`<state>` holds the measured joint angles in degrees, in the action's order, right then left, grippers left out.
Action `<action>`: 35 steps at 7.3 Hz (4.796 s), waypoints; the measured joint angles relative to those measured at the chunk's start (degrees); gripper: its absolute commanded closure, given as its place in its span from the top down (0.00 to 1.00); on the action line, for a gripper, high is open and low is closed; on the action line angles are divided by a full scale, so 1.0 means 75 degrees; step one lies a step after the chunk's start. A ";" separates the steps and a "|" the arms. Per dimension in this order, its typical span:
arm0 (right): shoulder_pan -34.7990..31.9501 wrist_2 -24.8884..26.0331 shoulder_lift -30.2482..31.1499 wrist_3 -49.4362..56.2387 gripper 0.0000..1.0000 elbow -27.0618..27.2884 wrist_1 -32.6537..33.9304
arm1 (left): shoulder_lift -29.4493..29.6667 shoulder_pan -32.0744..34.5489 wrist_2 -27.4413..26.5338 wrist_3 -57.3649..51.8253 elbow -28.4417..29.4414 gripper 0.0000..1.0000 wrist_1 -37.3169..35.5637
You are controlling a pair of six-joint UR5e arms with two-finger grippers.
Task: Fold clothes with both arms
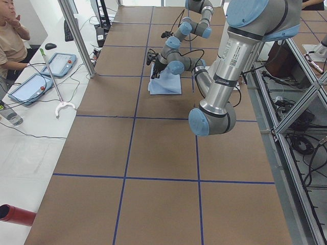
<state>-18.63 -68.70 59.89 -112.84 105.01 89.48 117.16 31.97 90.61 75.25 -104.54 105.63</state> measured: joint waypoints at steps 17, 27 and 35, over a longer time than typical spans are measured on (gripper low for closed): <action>-0.0247 -0.0899 -0.0742 0.3636 1.00 -0.1369 -0.0631 | -0.0085 0.0050 0.0605 -0.0395 0.0106 1.00 0.0648; -0.0826 -0.0475 -0.0831 0.5334 1.00 -0.2288 -0.0380 | -0.0094 0.0050 0.0610 -0.0346 0.0091 1.00 0.0658; -0.1780 -0.1944 -0.1514 0.5690 1.00 -0.2497 -0.0590 | 0.0139 -0.0602 -0.0206 -0.0197 0.1044 1.00 0.0551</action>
<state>-31.98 -83.28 48.53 -70.17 86.29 85.05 118.20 27.45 89.06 73.77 -96.71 109.77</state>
